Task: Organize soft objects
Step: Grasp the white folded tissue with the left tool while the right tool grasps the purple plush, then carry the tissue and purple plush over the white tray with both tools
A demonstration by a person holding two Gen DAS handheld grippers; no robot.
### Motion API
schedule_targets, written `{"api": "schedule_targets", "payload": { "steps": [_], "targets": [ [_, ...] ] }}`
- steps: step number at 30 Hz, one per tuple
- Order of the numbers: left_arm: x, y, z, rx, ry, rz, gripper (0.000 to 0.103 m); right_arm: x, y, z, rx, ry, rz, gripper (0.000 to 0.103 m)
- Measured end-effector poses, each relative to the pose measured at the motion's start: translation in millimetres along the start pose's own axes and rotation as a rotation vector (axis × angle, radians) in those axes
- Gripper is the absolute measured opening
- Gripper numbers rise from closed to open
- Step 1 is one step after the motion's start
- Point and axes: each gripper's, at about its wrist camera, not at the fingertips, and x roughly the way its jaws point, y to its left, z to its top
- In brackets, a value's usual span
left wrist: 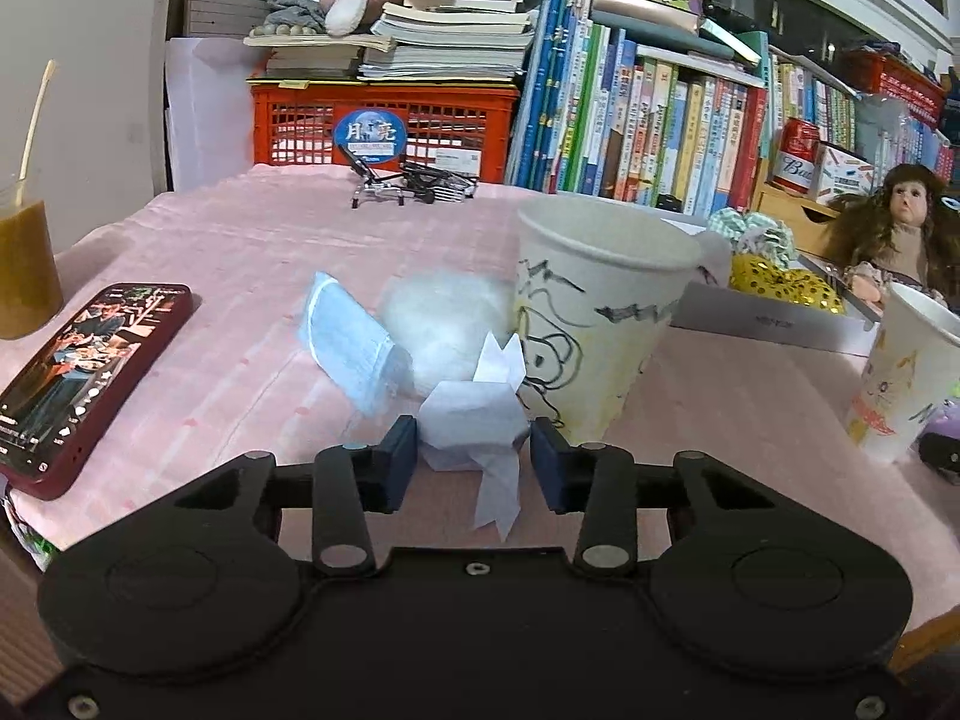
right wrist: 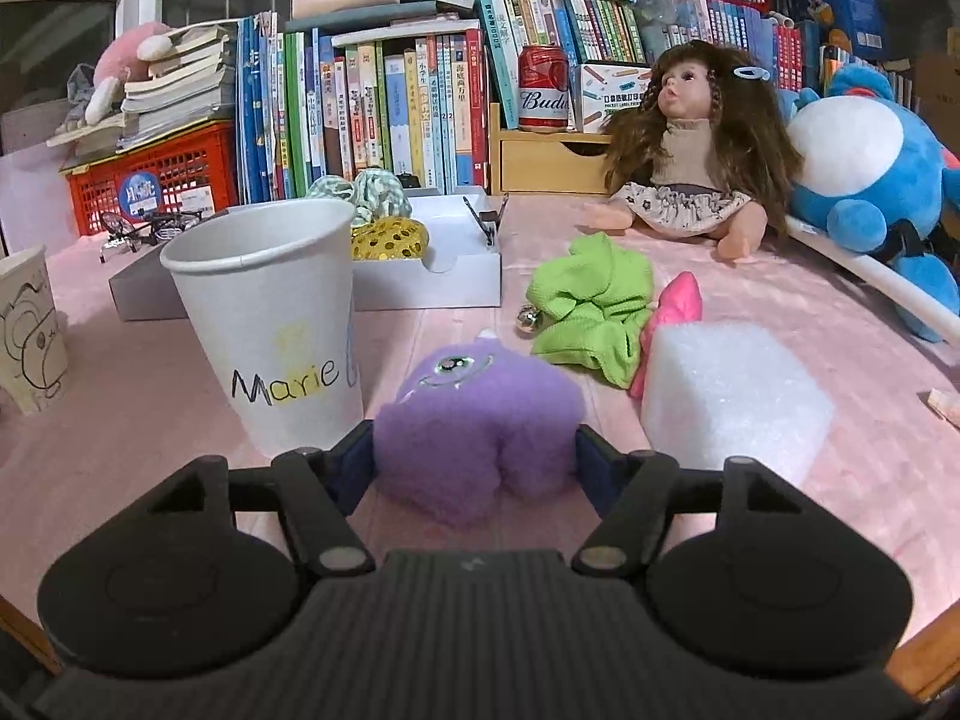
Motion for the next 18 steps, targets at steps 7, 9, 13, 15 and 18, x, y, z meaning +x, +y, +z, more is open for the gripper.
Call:
{"api": "schedule_targets", "payload": {
  "steps": [7, 9, 13, 15, 18],
  "targets": [
    [-9.0, -6.3, -1.8, 0.008, 0.004, -0.026, 0.039, -11.9, 4.0, -0.3, -0.024, -0.032, 0.001, 0.07],
    [-11.5, -8.1, -1.9, 0.011, 0.003, -0.032, 0.039, -15.6, 5.1, 0.5, -0.031, -0.042, 0.002, 0.07],
    [-15.4, -11.6, -1.9, 0.017, 0.006, -0.052, 0.039, -20.2, 5.5, 3.4, -0.028, -0.056, 0.008, 0.07],
    [-17.0, -14.6, -2.2, 0.025, 0.01, -0.065, 0.039, -21.2, 5.3, 4.0, -0.026, -0.059, 0.011, 0.07],
    [-19.3, -20.1, -3.9, 0.04, 0.012, -0.083, 0.039, -22.8, 5.7, 4.3, -0.024, -0.064, 0.014, 0.07]
  ]
}}
